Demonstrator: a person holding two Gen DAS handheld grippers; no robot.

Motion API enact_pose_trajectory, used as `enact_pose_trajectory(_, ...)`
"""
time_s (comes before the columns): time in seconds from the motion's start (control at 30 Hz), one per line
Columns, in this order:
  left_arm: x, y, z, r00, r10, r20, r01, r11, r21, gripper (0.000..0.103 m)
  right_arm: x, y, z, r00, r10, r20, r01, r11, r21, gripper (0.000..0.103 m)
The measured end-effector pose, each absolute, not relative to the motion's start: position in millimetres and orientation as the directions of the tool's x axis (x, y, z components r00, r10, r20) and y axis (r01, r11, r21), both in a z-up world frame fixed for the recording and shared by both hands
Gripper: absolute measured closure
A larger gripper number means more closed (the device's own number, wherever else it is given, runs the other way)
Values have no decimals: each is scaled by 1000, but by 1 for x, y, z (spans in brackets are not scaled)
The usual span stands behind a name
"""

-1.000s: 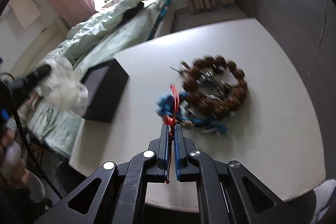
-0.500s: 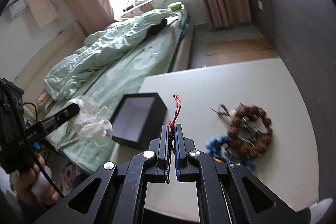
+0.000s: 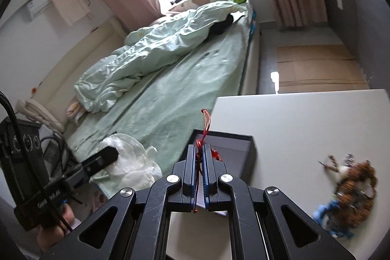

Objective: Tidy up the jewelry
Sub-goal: 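Carry the tissue to the black box while the right gripper drops the red string there, then open the left gripper over the box and return to the pile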

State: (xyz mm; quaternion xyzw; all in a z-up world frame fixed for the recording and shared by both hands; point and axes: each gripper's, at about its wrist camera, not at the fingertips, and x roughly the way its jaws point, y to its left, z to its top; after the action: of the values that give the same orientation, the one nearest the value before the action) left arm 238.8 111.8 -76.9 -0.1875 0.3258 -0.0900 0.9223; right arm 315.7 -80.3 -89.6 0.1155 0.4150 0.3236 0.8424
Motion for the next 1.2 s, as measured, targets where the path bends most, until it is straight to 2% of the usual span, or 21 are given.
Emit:
enact_pose_trajectory(0.07, 242, 112, -78, 767, -293, -571, 46, 912, -407, 93, 326, -74, -98, 403, 653, -641, -439, 753, 491, 74)
enact_pose_trajectory(0.1, 243, 112, -77, 766, -295, -571, 48, 912, -407, 93, 331, -74, -104, 383, 651, -655, -413, 755, 510, 46)
enact_pose_trajectory(0.13, 245, 111, -78, 764, -299, -572, 52, 912, -407, 93, 332, -78, -106, 396, 640, -658, -390, 766, 511, 36)
enact_pose_trajectory(0.57, 272, 81, -84, 725, -340, -599, 106, 915, -390, 91, 295, -144, -107, 476, 560, -678, -296, 828, 476, 36)
enact_pose_trajectory(0.63, 276, 78, -86, 711, -352, -609, 116, 913, -392, 78, 291, -152, -107, 482, 555, -678, -285, 831, 477, 36)
enact_pose_trajectory(0.7, 279, 77, -90, 699, -340, -629, 101, 918, -384, 17, 284, -162, -108, 487, 546, -681, -269, 836, 478, 36)
enact_pose_trajectory(0.73, 279, 77, -90, 705, -326, -629, 89, 922, -377, 8, 281, -166, -109, 491, 536, -686, -261, 842, 471, 36)
enact_pose_trajectory(0.77, 276, 78, -89, 719, -314, -620, 82, 924, -373, 4, 281, -169, -110, 494, 530, -689, -256, 846, 467, 36)
enact_pose_trajectory(1.2, 260, 41, -86, 705, -358, -613, 156, 920, -359, 4, 257, -221, -118, 546, 482, -685, -177, 866, 469, 35)
